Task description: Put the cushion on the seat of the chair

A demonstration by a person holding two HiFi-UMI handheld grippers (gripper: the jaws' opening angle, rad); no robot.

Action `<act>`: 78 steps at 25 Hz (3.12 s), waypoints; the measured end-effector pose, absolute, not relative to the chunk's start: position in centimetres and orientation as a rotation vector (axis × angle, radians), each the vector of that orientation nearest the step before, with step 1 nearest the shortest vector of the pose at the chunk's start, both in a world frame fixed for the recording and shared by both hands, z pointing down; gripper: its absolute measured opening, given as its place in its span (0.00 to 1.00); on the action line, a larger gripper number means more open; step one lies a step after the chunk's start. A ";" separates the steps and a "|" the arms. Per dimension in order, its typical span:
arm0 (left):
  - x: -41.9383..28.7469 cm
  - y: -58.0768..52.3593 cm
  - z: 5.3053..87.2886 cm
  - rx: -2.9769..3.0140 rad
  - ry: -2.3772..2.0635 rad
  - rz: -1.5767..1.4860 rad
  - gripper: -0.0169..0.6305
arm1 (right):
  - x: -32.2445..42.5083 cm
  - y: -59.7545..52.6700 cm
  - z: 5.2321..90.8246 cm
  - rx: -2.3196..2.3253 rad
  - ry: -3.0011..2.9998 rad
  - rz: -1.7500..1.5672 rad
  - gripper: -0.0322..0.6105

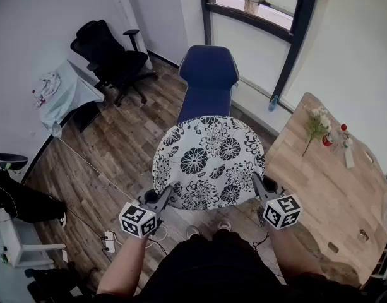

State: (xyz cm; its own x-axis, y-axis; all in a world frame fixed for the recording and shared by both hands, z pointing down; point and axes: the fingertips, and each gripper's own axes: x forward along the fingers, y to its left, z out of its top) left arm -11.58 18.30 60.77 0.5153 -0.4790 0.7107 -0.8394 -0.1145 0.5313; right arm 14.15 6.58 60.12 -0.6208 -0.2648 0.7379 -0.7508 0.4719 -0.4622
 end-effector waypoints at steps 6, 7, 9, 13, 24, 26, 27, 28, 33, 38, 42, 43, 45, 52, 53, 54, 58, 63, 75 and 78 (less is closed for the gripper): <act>-11.3 18.4 60.5 1.746 -1.123 0.460 0.09 | 14.5 6.3 60.1 0.821 -2.146 1.074 0.11; -11.3 18.4 60.5 1.745 -1.126 0.461 0.09 | 14.5 6.2 60.1 0.816 -2.150 1.074 0.11; -11.2 18.3 60.2 1.750 -1.124 0.462 0.09 | 14.5 6.1 60.1 0.808 -2.154 1.070 0.11; -11.0 18.1 59.7 1.745 -1.126 0.464 0.09 | 14.3 5.7 59.9 0.809 -2.167 1.106 0.11; -10.4 19.2 60.8 1.697 -1.144 0.463 0.09 | 14.1 6.1 60.2 0.771 -2.158 1.164 0.11; -8.9 20.1 59.8 1.705 -1.141 0.461 0.09 | 15.6 7.3 58.8 0.771 -2.159 1.187 0.11; -7.8 20.6 59.0 1.718 -1.148 0.464 0.09 | 16.8 7.9 58.1 0.773 -2.174 1.185 0.11; -6.8 21.1 58.0 1.730 -1.175 0.473 0.09 | 17.7 8.2 57.6 0.766 -2.206 1.179 0.11; -2.7 26.0 53.1 1.664 -1.358 0.535 0.09 | 20.5 10.9 55.7 0.592 -2.328 1.213 0.11; -8.9 19.6 57.9 1.707 -1.238 0.524 0.09 | 15.8 6.6 59.0 0.706 -2.239 1.225 0.11; -10.8 17.9 58.3 1.685 -1.195 0.552 0.09 | 13.8 5.3 59.9 0.698 -2.196 1.268 0.11; -10.7 17.8 58.3 1.692 -1.186 0.554 0.09 | 13.8 5.3 59.7 0.703 -2.195 1.262 0.11; -10.5 17.7 58.3 1.717 -1.178 0.551 0.09 | 13.9 5.4 59.4 0.720 -2.203 1.241 0.11; -10.9 17.8 59.5 1.791 -1.181 0.513 0.09 | 13.2 6.6 58.7 0.756 -2.247 1.172 0.11; -10.9 17.8 59.8 1.797 -1.178 0.508 0.09 | 13.3 6.7 58.8 0.765 -2.247 1.162 0.11; -11.0 17.8 60.0 1.806 -1.175 0.506 0.09 | 13.4 6.7 59.0 0.774 -2.244 1.152 0.11; -10.9 17.6 60.6 1.842 -1.171 0.524 0.09 | 13.5 7.2 59.5 0.810 -2.240 1.109 0.11; -10.9 17.3 60.2 1.886 -1.183 0.516 0.09 | 12.9 7.6 59.1 0.860 -2.272 1.112 0.11; -11.2 17.0 59.0 1.892 -1.213 0.522 0.09 | 13.5 7.1 58.2 0.870 -2.308 1.108 0.11; -10.9 17.3 58.1 1.885 -1.230 0.513 0.09 | 13.8 6.7 57.4 0.857 -2.319 1.099 0.11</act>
State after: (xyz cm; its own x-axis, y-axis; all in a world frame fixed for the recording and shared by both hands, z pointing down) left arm -10.87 17.27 58.11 0.4422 -0.5631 0.6981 -0.8923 -0.1974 0.4059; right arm 13.82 6.68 57.36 -0.7153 -0.3459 0.6072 -0.6890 0.4940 -0.5303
